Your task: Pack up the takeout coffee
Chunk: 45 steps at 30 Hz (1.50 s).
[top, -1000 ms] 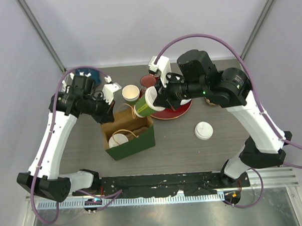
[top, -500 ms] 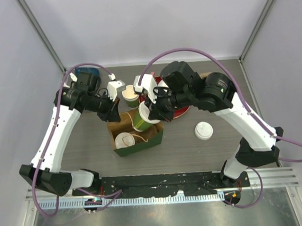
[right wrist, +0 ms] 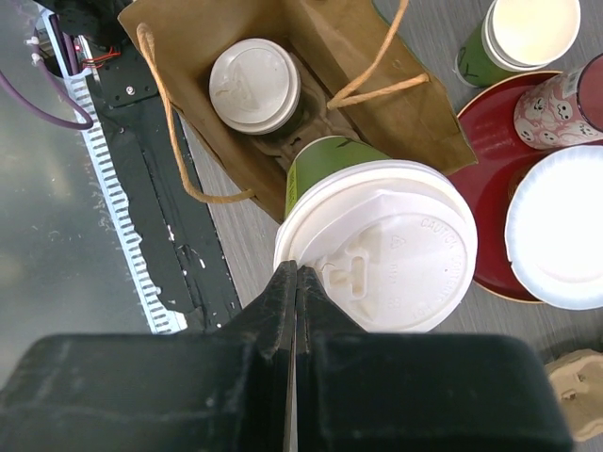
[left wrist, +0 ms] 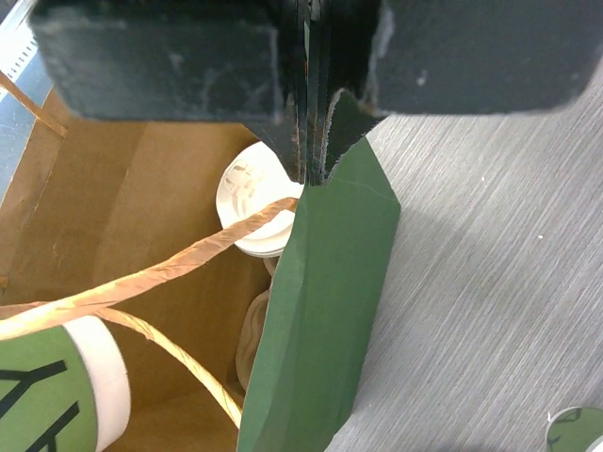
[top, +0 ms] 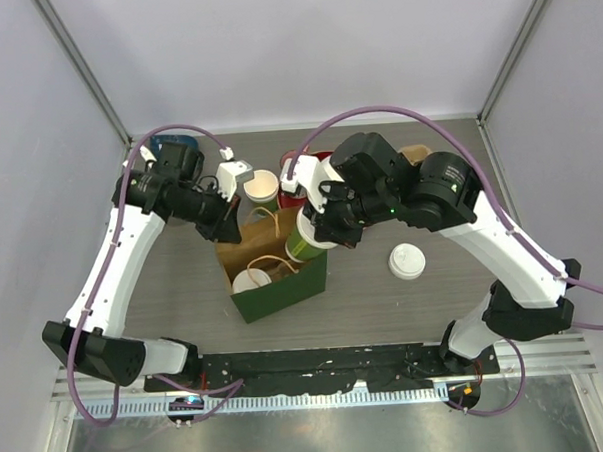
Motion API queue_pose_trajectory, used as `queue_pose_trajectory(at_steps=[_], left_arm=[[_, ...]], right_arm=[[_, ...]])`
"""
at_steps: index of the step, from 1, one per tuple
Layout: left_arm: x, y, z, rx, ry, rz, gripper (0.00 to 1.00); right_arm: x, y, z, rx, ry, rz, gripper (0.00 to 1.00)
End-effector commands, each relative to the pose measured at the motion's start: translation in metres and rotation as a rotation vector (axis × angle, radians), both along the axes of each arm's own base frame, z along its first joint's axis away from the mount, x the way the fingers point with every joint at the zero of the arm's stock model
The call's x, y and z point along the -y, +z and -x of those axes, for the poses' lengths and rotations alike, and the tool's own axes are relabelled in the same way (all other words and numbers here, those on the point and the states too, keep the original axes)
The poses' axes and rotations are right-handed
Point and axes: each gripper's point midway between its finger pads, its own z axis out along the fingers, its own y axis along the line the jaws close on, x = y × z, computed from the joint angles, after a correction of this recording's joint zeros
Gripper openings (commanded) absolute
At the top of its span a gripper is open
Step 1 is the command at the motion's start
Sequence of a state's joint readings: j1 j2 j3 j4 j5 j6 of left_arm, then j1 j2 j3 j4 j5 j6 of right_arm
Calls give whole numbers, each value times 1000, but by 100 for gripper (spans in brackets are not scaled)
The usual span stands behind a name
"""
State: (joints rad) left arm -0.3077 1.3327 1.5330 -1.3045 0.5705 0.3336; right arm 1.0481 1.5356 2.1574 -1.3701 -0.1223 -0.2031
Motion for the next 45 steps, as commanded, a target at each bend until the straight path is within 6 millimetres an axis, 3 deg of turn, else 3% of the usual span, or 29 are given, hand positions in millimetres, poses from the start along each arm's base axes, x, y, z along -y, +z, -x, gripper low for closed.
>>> queue_pose_trajectory(at_steps=[1, 5, 8, 17, 24, 29, 34, 45], left_arm=[[8, 13, 1, 2, -26, 44, 0], [9, 16, 4, 2, -32, 54, 0], [8, 14, 6, -7, -32, 49, 0], [8, 15, 9, -8, -51, 45, 0], [8, 14, 5, 5, -73, 39, 0], [8, 14, 5, 19, -92, 39, 0], [7, 13, 3, 26, -102, 33, 0], [7, 12, 6, 39, -137, 33, 0]], right_arm=[[-10, -2, -1, 26, 39, 12, 1], [-26, -7, -5, 81, 139, 37, 1], [-35, -23, -2, 103, 247, 85, 1], [-45, -61, -18, 150, 338, 224, 1], [-54, -101, -28, 142, 384, 320, 1], [-60, -112, -30, 138, 406, 322, 1], [-57, -134, -23, 89, 437, 361, 1], [-46, -154, -22, 39, 408, 329, 1]])
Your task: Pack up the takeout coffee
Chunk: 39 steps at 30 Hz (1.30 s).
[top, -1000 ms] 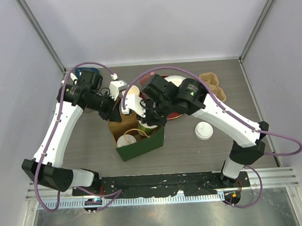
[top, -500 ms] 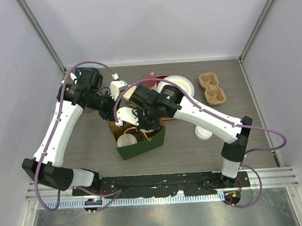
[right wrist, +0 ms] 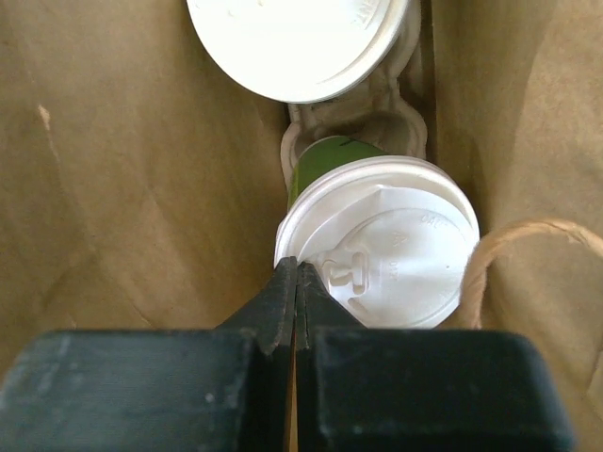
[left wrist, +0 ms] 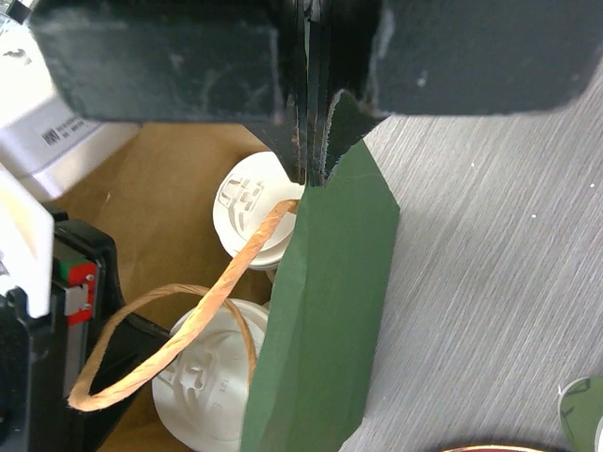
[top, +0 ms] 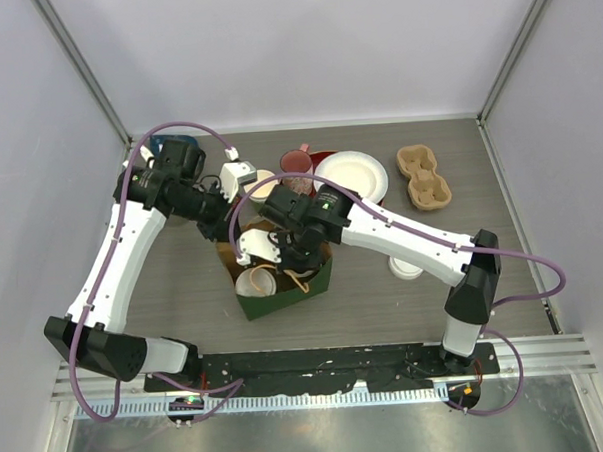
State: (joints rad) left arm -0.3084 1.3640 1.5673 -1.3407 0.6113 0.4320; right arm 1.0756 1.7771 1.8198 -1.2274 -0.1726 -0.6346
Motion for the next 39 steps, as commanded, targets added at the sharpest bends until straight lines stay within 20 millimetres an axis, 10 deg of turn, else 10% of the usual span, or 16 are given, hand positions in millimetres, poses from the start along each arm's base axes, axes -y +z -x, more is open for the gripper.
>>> queue_pose_trajectory(at_steps=[1, 39], left_arm=[[5, 10, 6, 18, -50, 31, 0], [5, 10, 2, 37, -70, 29, 0]], right_arm=[[-3, 17, 1, 15, 8, -101, 1], [-9, -13, 3, -129, -26, -155, 1]])
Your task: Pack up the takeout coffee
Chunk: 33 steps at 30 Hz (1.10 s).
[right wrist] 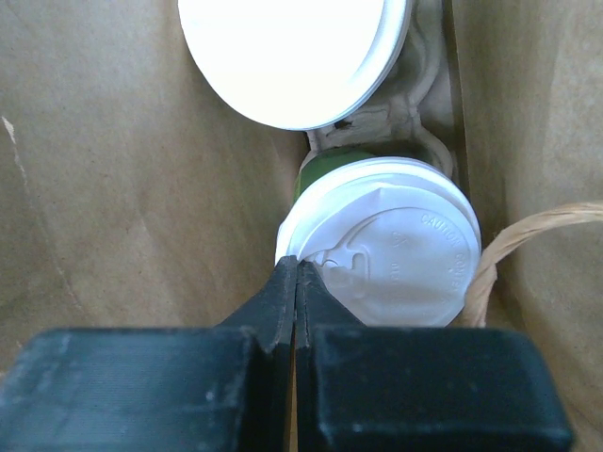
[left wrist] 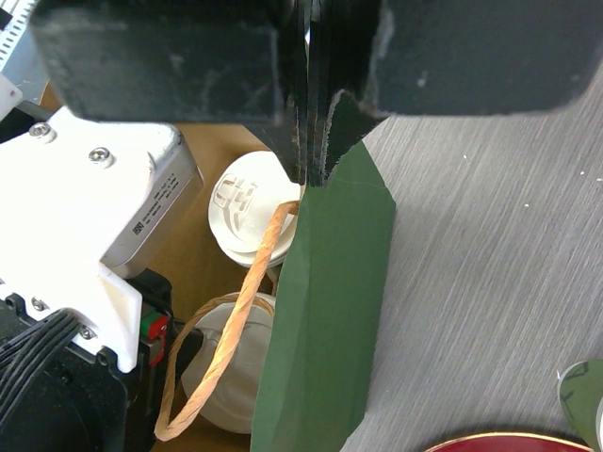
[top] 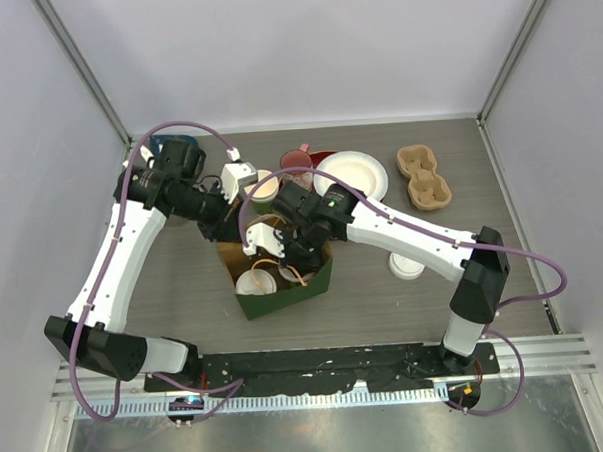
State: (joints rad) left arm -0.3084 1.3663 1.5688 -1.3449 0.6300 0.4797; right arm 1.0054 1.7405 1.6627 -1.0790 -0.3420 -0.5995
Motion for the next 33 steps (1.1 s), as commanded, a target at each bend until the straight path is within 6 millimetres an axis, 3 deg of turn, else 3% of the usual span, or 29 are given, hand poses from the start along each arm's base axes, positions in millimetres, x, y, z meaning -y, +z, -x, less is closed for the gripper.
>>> queue_pose_trajectory(at_steps=[1, 12, 17, 21, 27, 33], left_arm=[[4, 11, 2, 18, -26, 23, 0], [4, 10, 2, 13, -25, 19, 0], [3, 10, 2, 14, -27, 15, 0], [3, 10, 2, 13, -27, 13, 2], [1, 9, 3, 5, -29, 5, 8], [0, 10, 1, 11, -23, -4, 14]], right_arm=[[-4, 9, 2, 6, 4, -52, 1], [-9, 17, -3, 21, -15, -79, 1], [-12, 33, -7, 59, -25, -120, 15], [-9, 34, -6, 64, -28, -114, 20], [-5, 39, -5, 74, -28, -117, 38], [-3, 43, -1, 75, -29, -112, 46]])
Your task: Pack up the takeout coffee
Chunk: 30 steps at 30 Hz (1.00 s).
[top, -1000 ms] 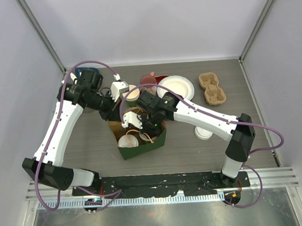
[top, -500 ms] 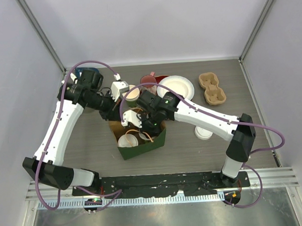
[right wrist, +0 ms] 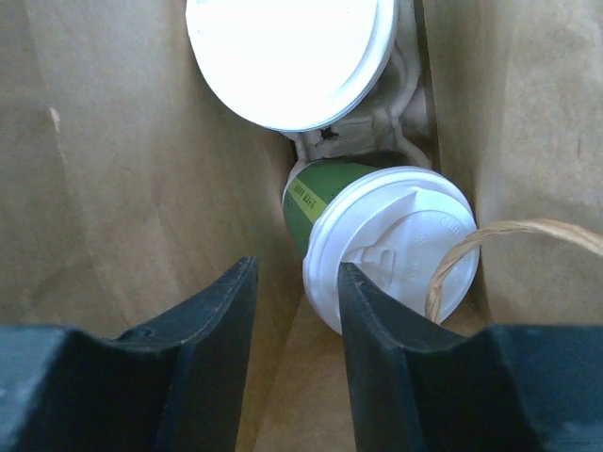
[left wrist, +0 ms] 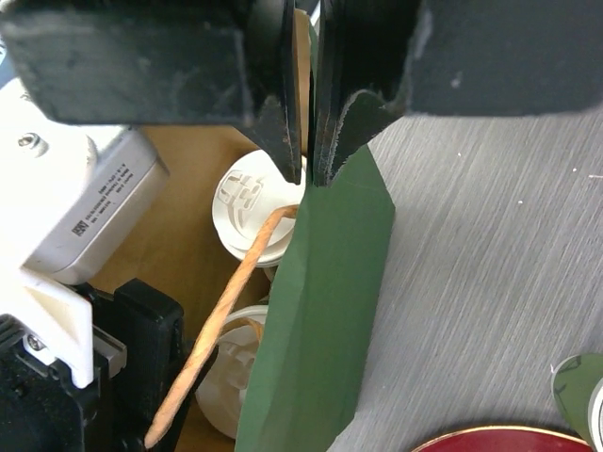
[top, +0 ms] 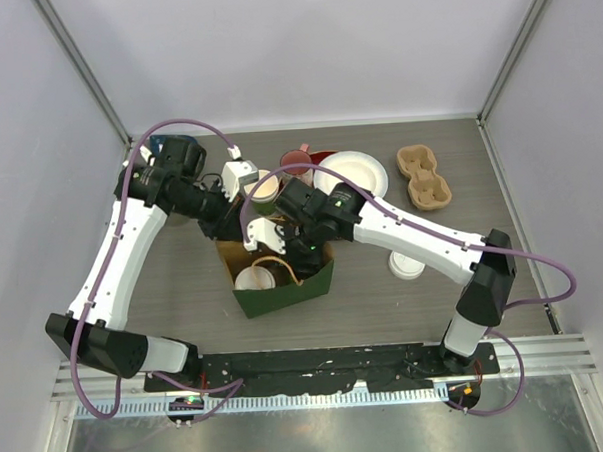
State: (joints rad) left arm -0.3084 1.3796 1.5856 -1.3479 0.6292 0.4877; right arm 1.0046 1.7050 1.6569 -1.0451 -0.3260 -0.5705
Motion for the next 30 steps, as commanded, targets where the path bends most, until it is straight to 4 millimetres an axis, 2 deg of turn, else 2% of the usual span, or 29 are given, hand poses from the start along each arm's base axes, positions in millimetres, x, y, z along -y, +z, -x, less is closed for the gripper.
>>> queue_pose_trajectory(at_steps=[1, 9, 14, 18, 25, 30], left_arm=[[-1, 9, 5, 6, -17, -3, 15], [-3, 9, 4, 2, -19, -20, 19], [-4, 12, 2, 13, -16, -24, 25], [-4, 15, 1, 21, -10, -25, 25], [-3, 18, 3, 22, -7, -12, 26], [-2, 23, 6, 29, -10, -1, 29]], right_arm=[[1, 33, 5, 46, 6, -68, 47], [8, 48, 9, 60, -7, -66, 54], [6, 65, 9, 77, -26, -105, 56], [4, 79, 8, 100, -45, -151, 59], [9, 70, 6, 119, -75, -162, 59], [5, 84, 3, 145, -98, -215, 60]])
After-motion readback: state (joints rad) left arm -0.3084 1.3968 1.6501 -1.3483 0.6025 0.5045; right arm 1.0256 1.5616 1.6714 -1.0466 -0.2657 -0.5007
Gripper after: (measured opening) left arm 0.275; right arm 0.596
